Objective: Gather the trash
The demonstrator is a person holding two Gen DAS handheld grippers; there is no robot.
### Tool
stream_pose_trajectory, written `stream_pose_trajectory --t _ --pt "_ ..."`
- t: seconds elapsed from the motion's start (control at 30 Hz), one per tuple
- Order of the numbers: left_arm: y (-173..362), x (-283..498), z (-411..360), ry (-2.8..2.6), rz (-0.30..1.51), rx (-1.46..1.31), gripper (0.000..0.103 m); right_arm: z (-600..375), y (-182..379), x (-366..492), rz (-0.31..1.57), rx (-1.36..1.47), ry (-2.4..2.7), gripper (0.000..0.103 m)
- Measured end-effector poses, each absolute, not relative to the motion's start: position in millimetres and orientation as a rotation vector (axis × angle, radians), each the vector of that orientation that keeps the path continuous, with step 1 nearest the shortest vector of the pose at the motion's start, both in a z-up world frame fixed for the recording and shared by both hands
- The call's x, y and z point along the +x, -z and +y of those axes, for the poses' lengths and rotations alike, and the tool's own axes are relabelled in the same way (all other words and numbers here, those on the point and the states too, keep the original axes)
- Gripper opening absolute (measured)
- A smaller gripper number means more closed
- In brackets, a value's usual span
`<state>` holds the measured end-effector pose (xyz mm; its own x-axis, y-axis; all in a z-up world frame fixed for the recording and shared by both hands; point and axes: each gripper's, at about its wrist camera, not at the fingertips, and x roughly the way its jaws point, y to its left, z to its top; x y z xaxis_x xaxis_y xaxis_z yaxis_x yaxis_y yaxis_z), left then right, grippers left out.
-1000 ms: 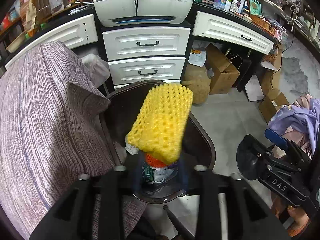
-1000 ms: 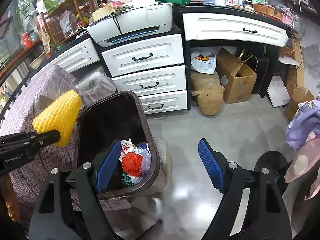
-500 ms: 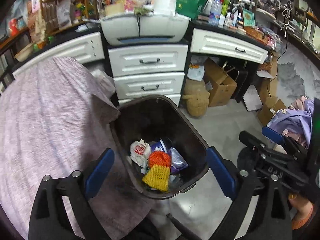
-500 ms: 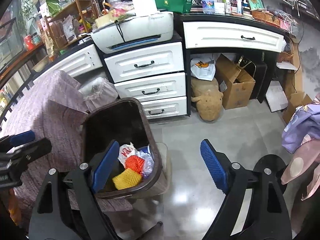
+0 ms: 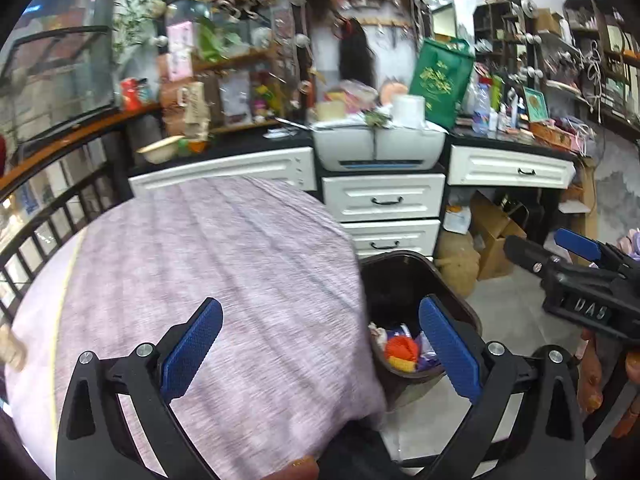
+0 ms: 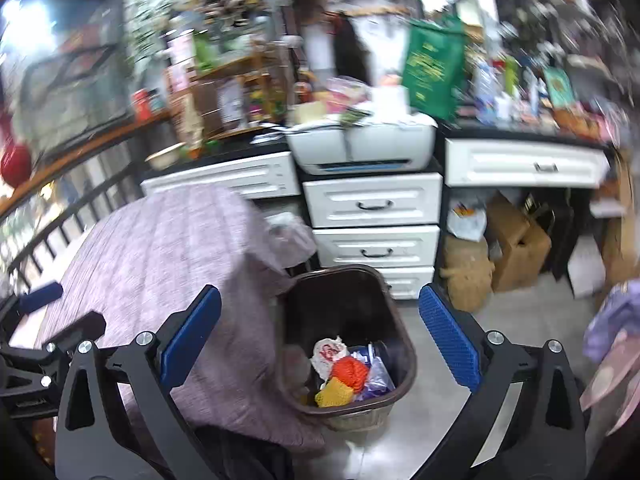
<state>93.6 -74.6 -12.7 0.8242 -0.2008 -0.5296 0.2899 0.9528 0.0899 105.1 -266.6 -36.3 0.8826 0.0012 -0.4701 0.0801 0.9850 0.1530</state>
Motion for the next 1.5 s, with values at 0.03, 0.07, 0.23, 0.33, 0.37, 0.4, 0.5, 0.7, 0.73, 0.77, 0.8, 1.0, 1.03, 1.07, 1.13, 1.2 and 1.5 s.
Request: stream_pose_trajectory --t 0.03,0.07,0.23,0.33,0.37,0.4,0.5,0.7,0.73,0.77,0.8,1.0,1.03,1.07,1.13,1.2,1.5 --pt "9.7 87.6 -67.7 0.25 0.536 0.165 0.098 -258.1 33.4 102.0 0.484 0.167 0.024 0.097" --pt "7.2 82.0 -61.3 0.237 0.526 0.159 0.098 -251.6 31.7 98.7 0.478 0.17 0.011 0.097" --pt "-2.7 57.1 -27.4 0.158 0.487 0.118 0.098 -213.7 23.9 74.9 0.432 0.138 -0.013 0.097" --pt "-8.0 41.7 -7.7 0.1 0.464 0.077 0.098 -195.4 20.5 56.7 0.395 0.114 -0.022 0.097" --pt "-9.9 37.5 -3.7 0.083 0.456 0.07 0.098 -192.4 19.9 53.3 0.386 0.11 -0.022 0.097" --pt "-11.9 32.3 1.2 0.059 0.442 0.061 0.098 -188.3 20.5 44.2 0.356 0.109 -0.025 0.097" --pt "-15.6 17.5 8.7 0.001 0.387 0.06 0.098 -178.6 20.1 23.5 0.292 0.094 -0.034 0.097" --pt "-15.4 -5.0 22.1 -0.061 0.312 0.044 0.098 -163.4 20.5 0.6 0.254 0.029 -0.055 0.097" --pt "-16.3 -6.2 23.2 -0.062 0.311 0.039 0.098 -163.2 20.7 -3.0 0.239 0.032 -0.051 0.097" --pt "-17.1 -6.0 23.6 -0.062 0.309 0.034 0.098 -163.2 20.3 -5.1 0.229 0.033 -0.047 0.097" --pt "-17.8 -7.2 24.6 -0.06 0.306 0.031 0.098 -163.1 19.5 -6.4 0.221 0.033 -0.045 0.097" --pt "-15.8 -11.3 24.9 -0.056 0.303 0.03 0.098 -168.4 18.0 -9.4 0.195 0.048 -0.031 0.097" --pt "-15.6 -10.9 24.5 -0.059 0.304 0.033 0.098 -169.5 18.3 -8.7 0.199 0.054 -0.03 0.097" --pt "-15.2 -10.6 24.5 -0.06 0.306 0.033 0.098 -170.5 18.8 -8.1 0.204 0.059 -0.029 0.097" --pt "-14.6 -11.6 25.4 -0.053 0.311 0.028 0.098 -173.6 19.6 -6.5 0.214 0.073 -0.027 0.097" --pt "-14.4 -11.7 25.6 -0.055 0.311 0.029 0.098 -175.3 20.0 -5.3 0.22 0.08 -0.027 0.097" --pt "-14.9 -11.9 26.5 -0.057 0.316 0.02 0.098 -173.7 21.3 -4.3 0.226 0.076 -0.023 0.097"
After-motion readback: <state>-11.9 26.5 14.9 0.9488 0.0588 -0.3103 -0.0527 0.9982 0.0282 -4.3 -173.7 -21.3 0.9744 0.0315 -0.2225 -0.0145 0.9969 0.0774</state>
